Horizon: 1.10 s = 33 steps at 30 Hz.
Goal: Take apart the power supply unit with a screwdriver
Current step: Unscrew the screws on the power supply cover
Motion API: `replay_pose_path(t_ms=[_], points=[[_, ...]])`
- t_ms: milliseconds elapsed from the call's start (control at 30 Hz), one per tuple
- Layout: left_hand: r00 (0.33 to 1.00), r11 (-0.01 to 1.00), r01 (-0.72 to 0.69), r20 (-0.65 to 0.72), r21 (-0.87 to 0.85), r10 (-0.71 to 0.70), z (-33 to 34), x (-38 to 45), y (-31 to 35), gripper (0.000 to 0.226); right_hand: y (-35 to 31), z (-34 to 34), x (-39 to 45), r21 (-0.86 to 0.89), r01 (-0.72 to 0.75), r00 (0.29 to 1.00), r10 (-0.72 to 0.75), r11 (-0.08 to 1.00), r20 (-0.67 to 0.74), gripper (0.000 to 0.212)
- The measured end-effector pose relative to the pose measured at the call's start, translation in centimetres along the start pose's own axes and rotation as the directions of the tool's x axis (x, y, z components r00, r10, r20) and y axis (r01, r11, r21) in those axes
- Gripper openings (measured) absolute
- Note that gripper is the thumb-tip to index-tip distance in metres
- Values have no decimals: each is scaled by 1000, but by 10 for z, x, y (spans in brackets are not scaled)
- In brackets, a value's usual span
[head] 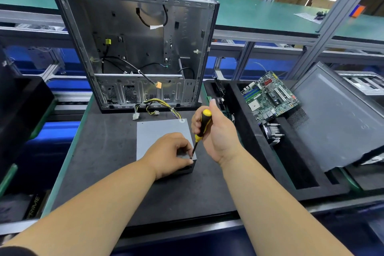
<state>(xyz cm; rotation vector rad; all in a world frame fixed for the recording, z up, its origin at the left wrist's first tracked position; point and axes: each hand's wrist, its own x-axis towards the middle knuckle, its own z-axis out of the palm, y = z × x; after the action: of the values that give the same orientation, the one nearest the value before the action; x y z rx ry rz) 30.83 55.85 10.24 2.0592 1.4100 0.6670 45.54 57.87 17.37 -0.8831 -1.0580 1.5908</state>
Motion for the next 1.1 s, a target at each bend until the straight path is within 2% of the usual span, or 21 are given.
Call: replay_pose_path(t_ms=[100, 200, 267, 367, 433, 500, 600, 667, 733, 800, 1000, 1100], points=[[1000, 1000, 3, 5, -6, -3, 0, -1, 0, 30, 1, 0, -2, 64, -1, 1000, 0, 998, 9, 59], [1000, 1000, 3, 9, 2, -3, 0, -1, 0, 29, 1, -1, -2, 68, 10, 1000, -11, 998, 12, 33], [1000, 1000, 6, 9, 0, -6, 0, -1, 1, 28, 1, -1, -3, 13, 25, 1000, -25, 1000, 0, 23], [1000, 1000, 1, 3, 6, -1, -1, -1, 1, 26, -3, -1, -2, -52, 34, 999, -35, 998, -23, 27], [1000, 1000, -2, 0, 12, 2, -1, -1, 0, 25, -6, 0, -1, -75, 3, 999, -6, 997, -42, 38], [1000, 1000, 0, -8, 9, 0, 0, -1, 0, 23, -6, 3, 0, -44, -27, 999, 26, 999, -38, 54], [1000, 1000, 2, -12, -3, -2, 0, -1, 1, 26, -3, 6, -1, 36, -29, 1000, 29, 999, -12, 61], [1000, 1000, 0, -7, 3, 0, -1, -1, 1, 28, -2, 6, -3, 52, -13, 1000, 12, 999, 15, 51], [1000, 1000, -6, -3, 12, 6, -1, -1, 1, 31, -1, 5, -4, 10, 8, 999, -8, 1000, 35, 30], [1000, 1000, -9, -2, 13, 9, -1, 0, 1, 33, -2, 3, -5, -31, 18, 999, -16, 999, 46, 20], [1000, 1000, -8, -10, 27, 8, 0, 1, -1, 36, -6, 2, -5, -69, 16, 997, -11, 997, 74, 21], [1000, 1000, -12, -19, 25, 12, 0, 1, -1, 41, -8, 3, -5, -107, -1, 995, 11, 994, 98, 28]])
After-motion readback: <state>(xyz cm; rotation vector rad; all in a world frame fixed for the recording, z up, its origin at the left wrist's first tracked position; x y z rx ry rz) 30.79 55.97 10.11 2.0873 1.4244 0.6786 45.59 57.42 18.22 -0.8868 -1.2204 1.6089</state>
